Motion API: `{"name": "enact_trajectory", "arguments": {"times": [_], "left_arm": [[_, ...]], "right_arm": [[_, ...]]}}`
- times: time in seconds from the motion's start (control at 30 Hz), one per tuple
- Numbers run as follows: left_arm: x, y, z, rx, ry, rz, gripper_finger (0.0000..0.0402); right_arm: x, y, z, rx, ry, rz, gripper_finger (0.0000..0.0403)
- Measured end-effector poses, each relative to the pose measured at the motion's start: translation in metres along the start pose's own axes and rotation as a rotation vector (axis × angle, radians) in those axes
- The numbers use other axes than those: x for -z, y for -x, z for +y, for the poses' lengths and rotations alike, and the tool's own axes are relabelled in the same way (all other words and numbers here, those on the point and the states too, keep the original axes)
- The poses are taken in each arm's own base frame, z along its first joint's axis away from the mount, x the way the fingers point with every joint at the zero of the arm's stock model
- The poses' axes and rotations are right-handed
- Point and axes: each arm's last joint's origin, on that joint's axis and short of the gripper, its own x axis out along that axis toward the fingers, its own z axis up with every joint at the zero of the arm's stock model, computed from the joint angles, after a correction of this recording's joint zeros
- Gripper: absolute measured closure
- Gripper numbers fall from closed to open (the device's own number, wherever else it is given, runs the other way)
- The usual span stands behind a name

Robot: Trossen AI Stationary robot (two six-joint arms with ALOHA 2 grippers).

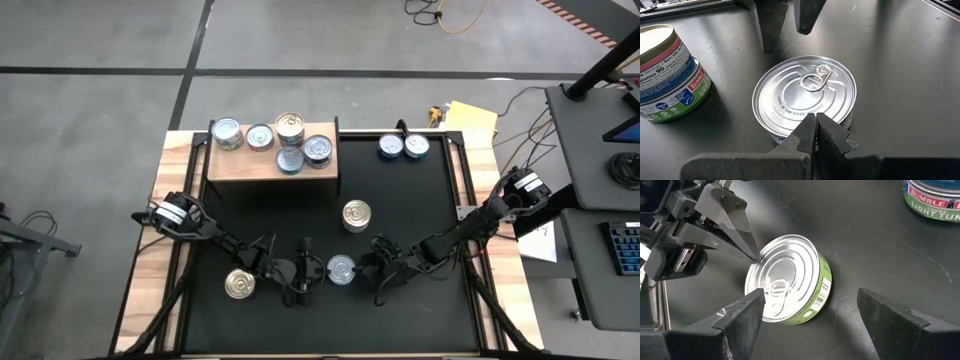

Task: Stack canned seafood by type on shelf
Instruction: Put the green tuna can on the shelf

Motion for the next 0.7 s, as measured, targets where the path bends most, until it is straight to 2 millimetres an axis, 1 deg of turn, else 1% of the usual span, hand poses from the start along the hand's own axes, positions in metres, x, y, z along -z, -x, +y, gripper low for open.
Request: {"name": "enact_trajectory", "arguments": {"times": [0.13,0.37,0.53,0.7], "left_arm": [[0.0,0.0,0.0,0.001,0.001,0.001,0.0401],[0.003,0.002,0.0,0.003,0.015,0.007,0.0401],[0.004,0.002,0.0,0.003,0.023,0.005,0.0401],[0.004,0.002,0.0,0.004,0.022,0.007,0.0401]], "right_arm": [[0.002,-0.003,-0.002,0.011,0.004,0.002,0.0096],[0.01,-0.013,-0.006,0.035,0.002,0.01,0.0075],[0.008,-0.015,-0.006,0.031,-0.005,0.003,0.0066],[0.005,-0.015,-0.005,0.01,-0.017,-0.009,0.0071]]}}
